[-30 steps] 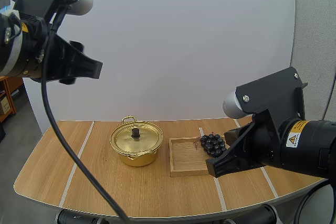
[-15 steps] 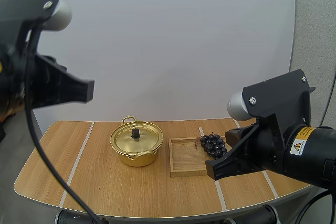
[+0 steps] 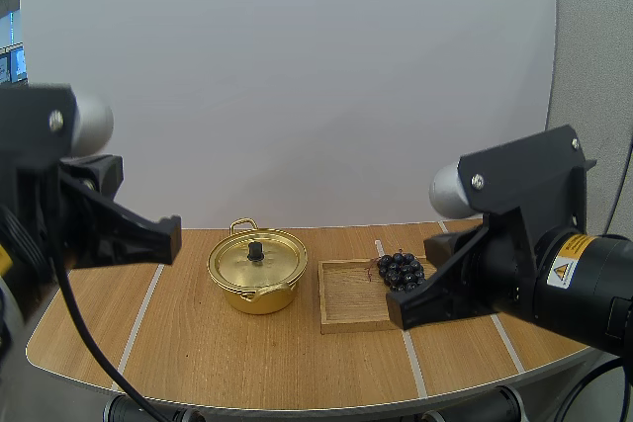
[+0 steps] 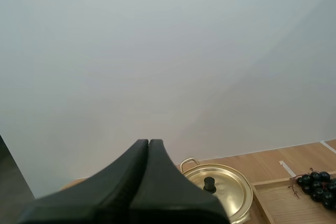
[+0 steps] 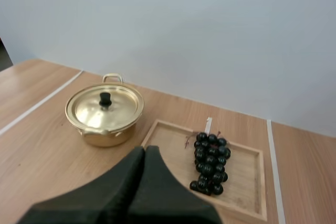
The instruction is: Open the pot, put the pineapple inside, and close it
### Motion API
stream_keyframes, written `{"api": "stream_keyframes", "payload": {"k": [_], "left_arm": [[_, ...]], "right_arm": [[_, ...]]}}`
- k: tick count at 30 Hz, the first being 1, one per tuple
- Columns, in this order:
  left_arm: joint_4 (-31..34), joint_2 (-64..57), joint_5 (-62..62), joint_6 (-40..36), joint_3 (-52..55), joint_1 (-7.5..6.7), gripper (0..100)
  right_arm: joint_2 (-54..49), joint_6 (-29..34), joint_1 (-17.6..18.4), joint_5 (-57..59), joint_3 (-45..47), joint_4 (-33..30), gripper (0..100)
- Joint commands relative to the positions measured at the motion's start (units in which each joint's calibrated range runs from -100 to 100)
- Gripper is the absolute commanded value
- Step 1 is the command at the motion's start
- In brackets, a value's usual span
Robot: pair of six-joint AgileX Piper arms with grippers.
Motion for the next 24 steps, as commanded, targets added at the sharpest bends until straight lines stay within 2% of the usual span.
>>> {"api": "stream_keyframes", "payload": {"k": [1,8,10,12,14,15,18,24], "left_arm": [[-0.5,-0.3,-8.5,-2.6,4.4,0.2,0],[-0.5,-0.3,-20.1,-4.8,12.6,0.23,0],[-0.5,-0.3,-23.7,-5.0,14.9,0.23,0],[3.8,-0.3,-32.4,-4.9,21.3,0.23,0],[8.6,-0.3,-35.8,-4.8,24.7,0.23,0],[11.0,-0.3,-36.6,-4.8,26.9,0.23,0],[11.1,-0.3,-40.9,-6.2,30.5,0.23,0],[11.0,-0.3,-52.3,-9.5,35.0,0.23,0]], "right_arm": [[-0.3,0.0,-0.3,-12.8,1.6,0.5,0],[-0.3,0.0,-0.7,-22.8,6.9,-0.4,0],[-0.3,0.0,-1.0,-29.1,9.7,-0.9,0],[-0.3,0.0,-2.0,-44.1,17.4,-1.3,0],[-0.3,0.0,-2.5,-51.0,20.6,-0.9,0],[-0.3,0.0,-2.7,-51.9,21.5,-1.9,0],[-0.3,0.0,-2.7,-54.9,24.8,-5.5,0],[-0.3,0.0,-2.7,-57.0,32.7,-6.1,0]]}}
